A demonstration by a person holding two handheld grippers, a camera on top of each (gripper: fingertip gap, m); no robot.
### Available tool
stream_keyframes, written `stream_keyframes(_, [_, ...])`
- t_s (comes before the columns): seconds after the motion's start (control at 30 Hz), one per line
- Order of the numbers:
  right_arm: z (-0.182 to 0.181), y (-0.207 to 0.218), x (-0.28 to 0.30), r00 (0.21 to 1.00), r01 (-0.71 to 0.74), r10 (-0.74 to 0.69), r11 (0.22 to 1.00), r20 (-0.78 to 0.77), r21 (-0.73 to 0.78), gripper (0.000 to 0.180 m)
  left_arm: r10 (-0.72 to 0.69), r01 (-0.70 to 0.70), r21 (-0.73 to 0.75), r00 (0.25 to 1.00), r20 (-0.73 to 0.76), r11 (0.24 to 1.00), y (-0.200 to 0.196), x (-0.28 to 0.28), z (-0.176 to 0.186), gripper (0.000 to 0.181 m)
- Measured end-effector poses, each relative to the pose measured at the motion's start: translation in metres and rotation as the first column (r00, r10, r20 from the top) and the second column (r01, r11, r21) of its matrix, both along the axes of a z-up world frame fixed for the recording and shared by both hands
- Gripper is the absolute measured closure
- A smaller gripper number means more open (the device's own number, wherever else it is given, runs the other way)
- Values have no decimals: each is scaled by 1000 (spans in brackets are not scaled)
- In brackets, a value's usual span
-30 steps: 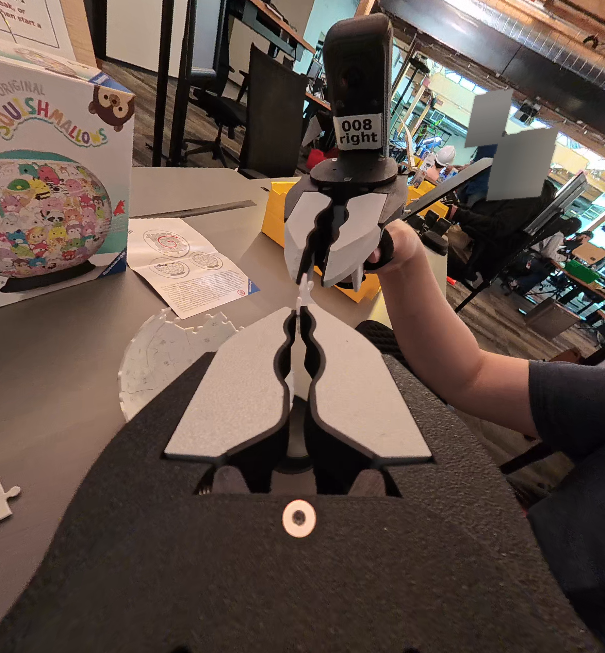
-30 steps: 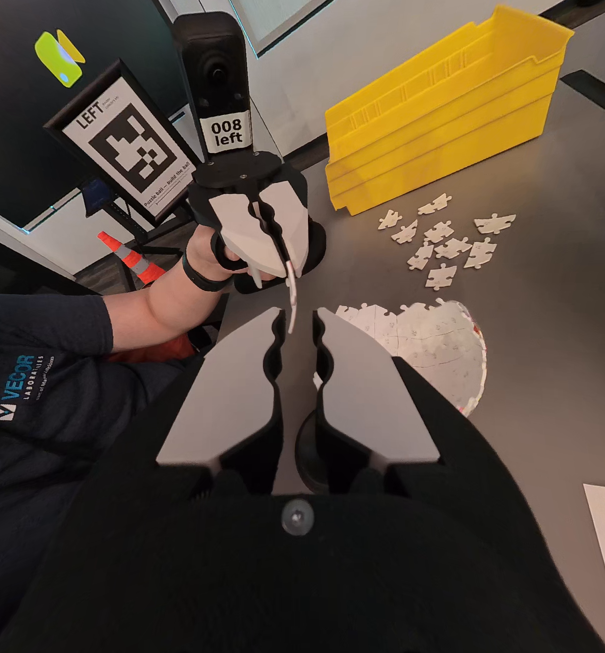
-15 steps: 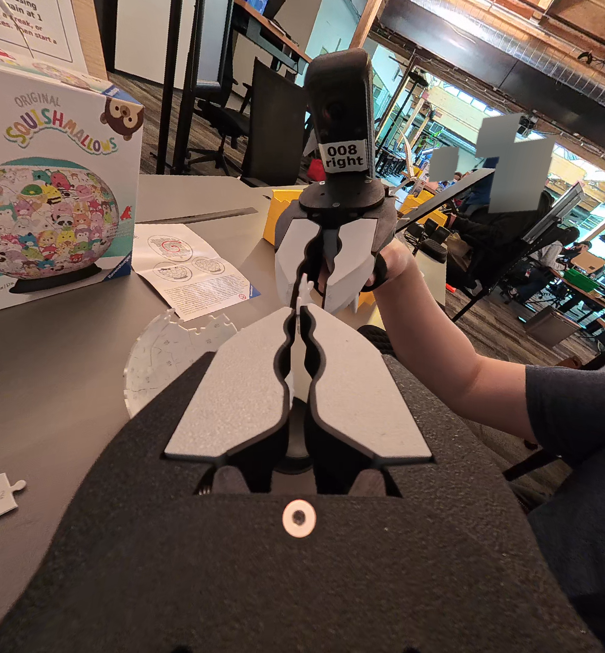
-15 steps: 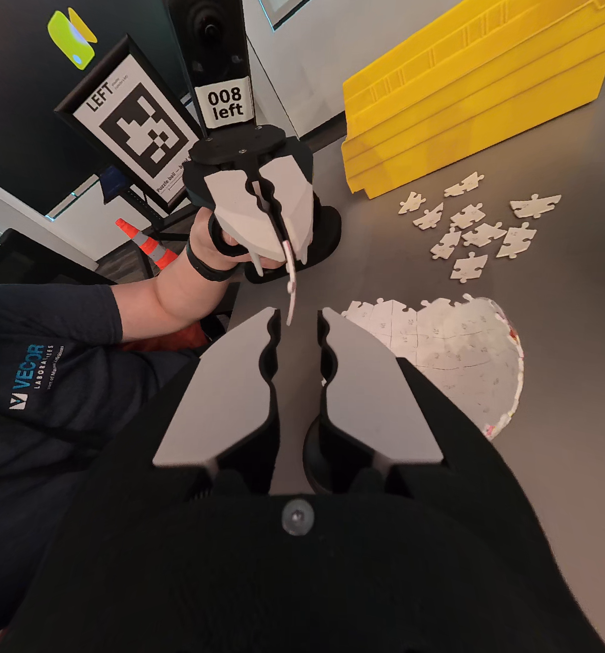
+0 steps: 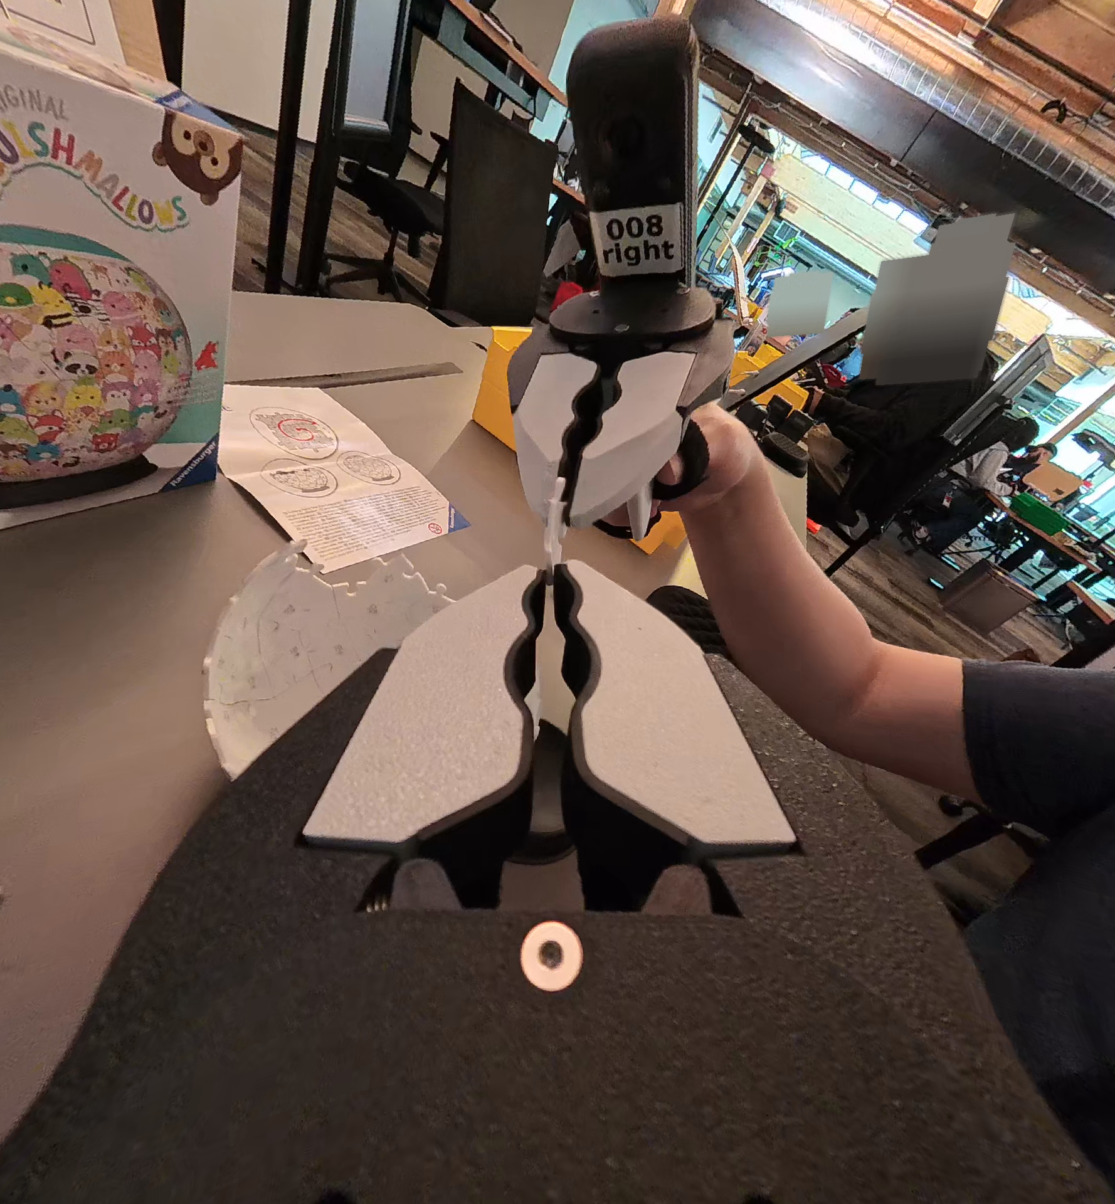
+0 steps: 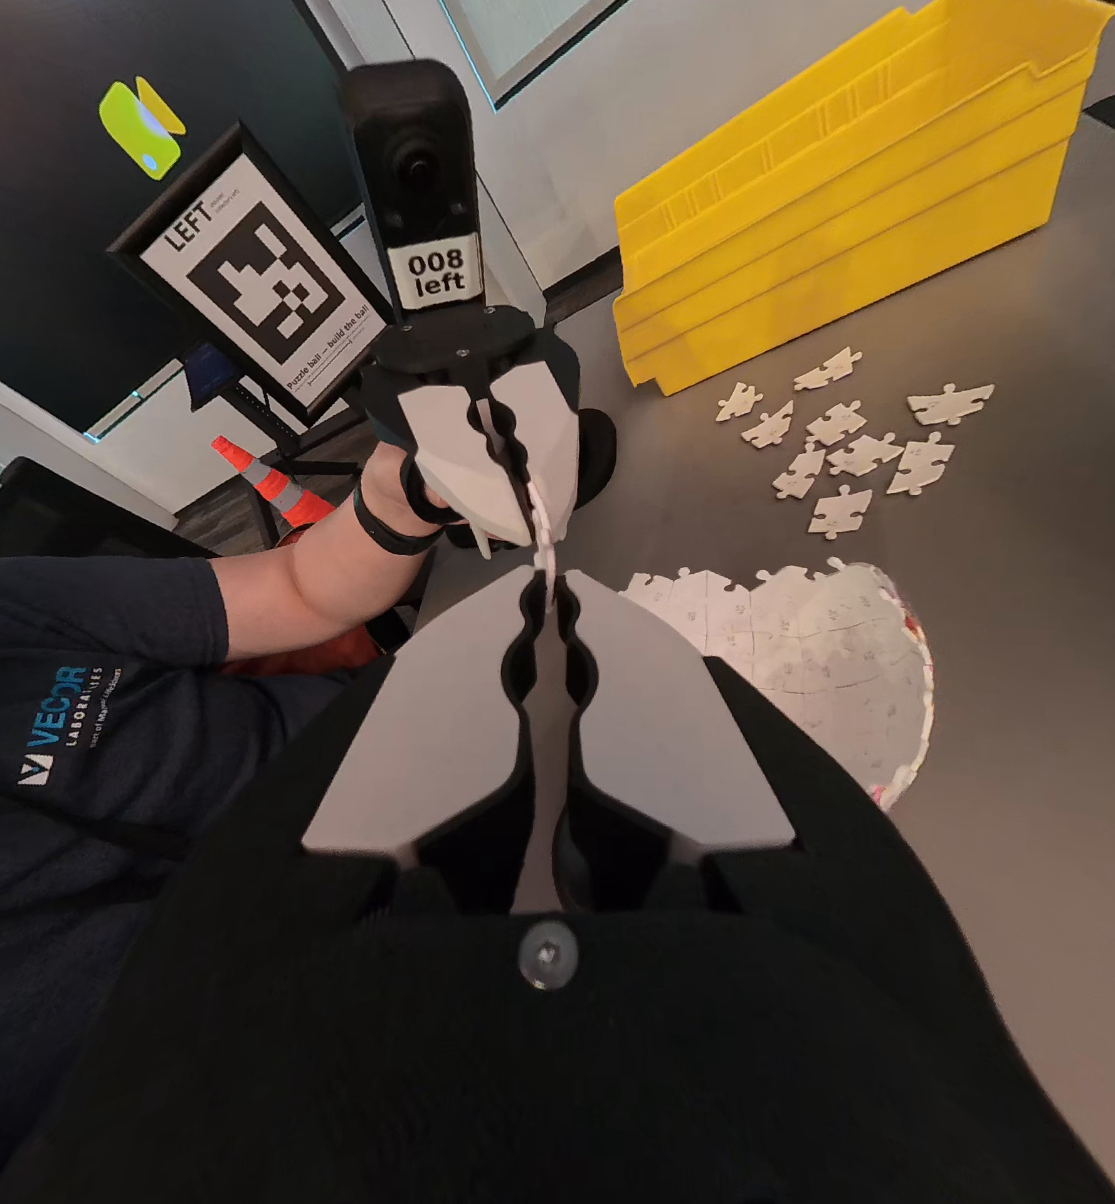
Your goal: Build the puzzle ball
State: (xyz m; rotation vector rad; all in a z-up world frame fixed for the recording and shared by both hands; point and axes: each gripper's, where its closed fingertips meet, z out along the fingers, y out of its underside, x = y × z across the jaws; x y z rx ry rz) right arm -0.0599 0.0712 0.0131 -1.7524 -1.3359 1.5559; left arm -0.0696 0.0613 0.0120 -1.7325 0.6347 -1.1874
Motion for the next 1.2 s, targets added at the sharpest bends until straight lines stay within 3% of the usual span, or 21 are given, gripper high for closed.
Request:
stream_keyframes(0.57, [8, 8, -5, 996, 47, -51, 997, -77, -57, 167, 58, -57, -9, 988, 141, 998, 9, -8, 9, 179])
stream_keyframes(0.9, [7, 11, -6, 995, 60, -64, 997, -77, -51, 176, 47, -47, -4, 989, 138, 999, 8, -6, 7, 178])
stream_keyframes(1.2, [3, 11, -5, 997, 74, -74, 997, -35, 15, 177, 58, -59, 30, 997, 41, 998, 7, -7, -1, 176])
